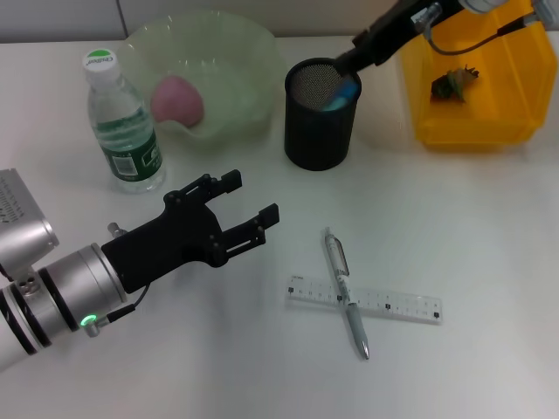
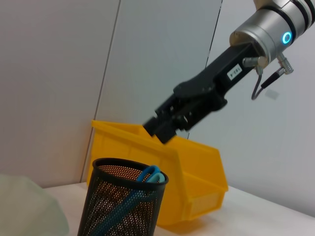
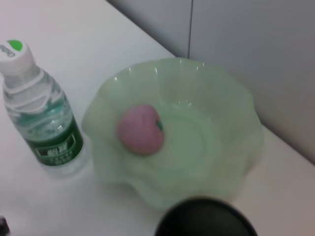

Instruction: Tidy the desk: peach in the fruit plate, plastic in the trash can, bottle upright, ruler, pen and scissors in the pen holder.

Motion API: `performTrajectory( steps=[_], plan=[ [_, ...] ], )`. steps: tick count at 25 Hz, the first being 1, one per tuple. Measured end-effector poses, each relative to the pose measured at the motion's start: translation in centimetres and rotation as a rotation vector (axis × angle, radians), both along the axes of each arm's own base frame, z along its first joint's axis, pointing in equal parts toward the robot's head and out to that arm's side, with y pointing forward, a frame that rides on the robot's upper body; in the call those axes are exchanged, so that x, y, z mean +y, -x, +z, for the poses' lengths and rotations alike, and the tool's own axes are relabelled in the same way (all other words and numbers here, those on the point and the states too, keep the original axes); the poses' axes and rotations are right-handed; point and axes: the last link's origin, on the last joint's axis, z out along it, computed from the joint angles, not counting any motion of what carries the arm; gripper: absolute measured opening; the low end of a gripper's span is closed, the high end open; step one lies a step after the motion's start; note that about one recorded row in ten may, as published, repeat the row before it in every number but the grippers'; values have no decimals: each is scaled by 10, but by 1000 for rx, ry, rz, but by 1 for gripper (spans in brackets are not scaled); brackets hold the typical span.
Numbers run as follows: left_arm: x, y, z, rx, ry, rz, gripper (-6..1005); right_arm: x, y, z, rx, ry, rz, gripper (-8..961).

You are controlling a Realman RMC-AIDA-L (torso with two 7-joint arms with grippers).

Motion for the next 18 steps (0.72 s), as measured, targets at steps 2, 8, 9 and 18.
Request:
performTrajectory(
  steps=[2,8,9,18],
  plan=[
    [1,0,1,5,1,-5,797,-3,0,3,54,-20,29,278],
    [3,7,13,55,63,-44,797,-35,-11,18,321,43,111,511],
    [2,9,16,63,84,-52,797,-43,-15,20,350,78,120,549],
    [-16,28,43,179,186,-144,797,-85,-32,4,360,372,113,752]
  ],
)
